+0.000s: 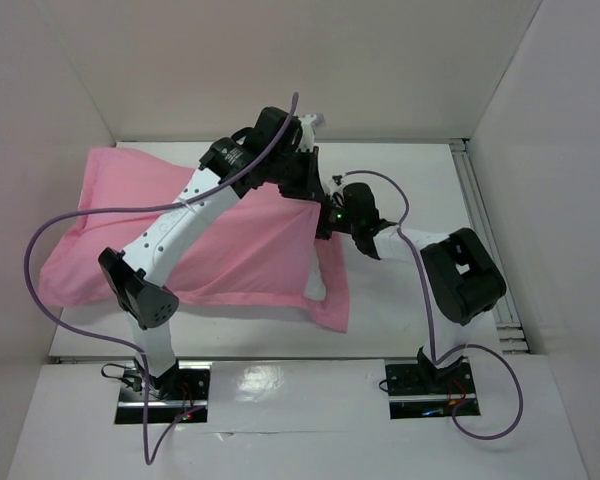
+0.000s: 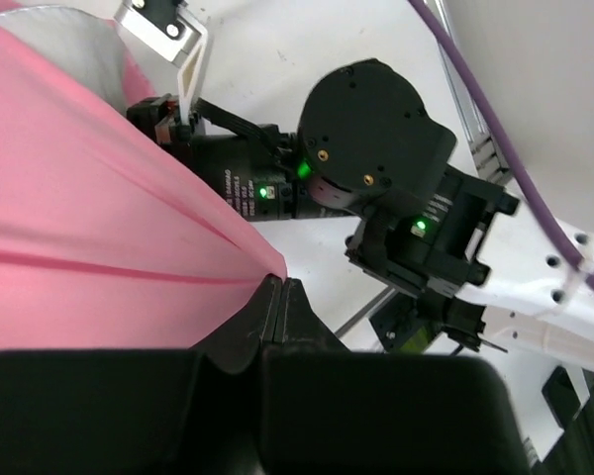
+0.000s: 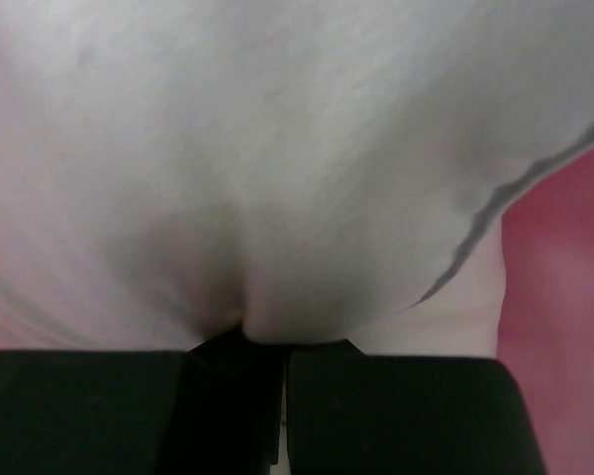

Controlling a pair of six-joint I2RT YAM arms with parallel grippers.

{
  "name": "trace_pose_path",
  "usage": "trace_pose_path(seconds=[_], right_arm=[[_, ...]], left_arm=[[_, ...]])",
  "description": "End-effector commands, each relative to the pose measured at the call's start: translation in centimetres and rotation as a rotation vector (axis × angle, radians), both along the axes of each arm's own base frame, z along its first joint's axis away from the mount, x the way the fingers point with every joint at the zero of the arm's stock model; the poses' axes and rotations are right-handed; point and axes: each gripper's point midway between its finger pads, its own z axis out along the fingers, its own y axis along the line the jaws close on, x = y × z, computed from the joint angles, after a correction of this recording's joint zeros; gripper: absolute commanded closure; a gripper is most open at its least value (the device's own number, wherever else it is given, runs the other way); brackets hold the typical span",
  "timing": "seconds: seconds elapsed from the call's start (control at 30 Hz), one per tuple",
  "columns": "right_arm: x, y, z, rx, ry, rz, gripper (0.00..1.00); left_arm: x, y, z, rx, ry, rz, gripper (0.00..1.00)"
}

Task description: Put the pillow into the pillowcase

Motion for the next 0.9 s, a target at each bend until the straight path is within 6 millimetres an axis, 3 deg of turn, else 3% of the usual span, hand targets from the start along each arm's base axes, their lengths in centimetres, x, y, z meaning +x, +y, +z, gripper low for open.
trace_pose_path(seconds=[0.0, 0.1, 0.13, 0.2, 0.23, 0.27, 0.33, 0.37, 0.43, 0.53, 0.57, 0.67, 0.87], right_arm=[[-0.2, 1.7, 2.0, -0.024, -0.071, 0.04, 1.0], [-0.7, -0.5, 1.5, -0.121, -0.061, 0.028, 0.76], [-0.5, -1.6, 2.7, -0.146, -0.09, -0.009, 0.5], [-1.6, -4.2, 1.2, -0.248, -0.026, -0.049, 0.33], [-1.4, -6.1, 2.7, -0.274, -0.066, -0.091, 0.24], [-1.8, -8.0, 1.7, -0.337, -0.022, -0.142, 0.22], [-1.8, -11.5, 1.8, -0.396, -0.017, -0.218, 0.18], [-2.0, -13.3, 2.9, -0.423, -0.043, -0.278, 0.16], [-2.8, -16.5, 2.6, -0.484, -0.015, -0.335, 0.15], [-4.1, -19.4, 3.1, -0.518, -0.013, -0.381, 0.13], [-4.4, -20.0, 3.6, -0.52, -0.025, -0.392, 0.13], [-5.1, -21.6, 2.8, -0.546, 0.005, -0.415, 0.13], [-6.0, -21.7, 2.8, -0.523, 0.007, -0.396, 0.12]], left_arm=[[-0.5, -3.0, 2.6, -0.093, -0.049, -0.056, 0.96], [1.1, -0.5, 1.2, 0.036, -0.085, 0.061, 0.73], [0.8, 0.5, 0.1, 0.104, -0.076, 0.087, 0.52], [1.8, 2.7, -0.8, 0.214, -0.111, 0.192, 0.37], [1.8, 3.3, -1.1, 0.257, -0.123, 0.219, 0.28], [1.9, 4.6, -2.0, 0.322, -0.119, 0.256, 0.26], [2.6, 6.5, -3.1, 0.425, -0.152, 0.342, 0.24], [2.1, 6.6, -3.3, 0.449, -0.158, 0.341, 0.2], [1.5, 7.2, -4.6, 0.527, -0.166, 0.36, 0.13], [0.4, 7.7, -5.7, 0.624, -0.198, 0.436, 0.1], [-0.3, 6.9, -6.1, 0.637, -0.207, 0.433, 0.08], [-1.1, 6.3, -8.7, 0.709, -0.195, 0.399, 0.02], [-1.2, 6.8, -15.9, 0.907, -0.138, 0.402, 0.0]])
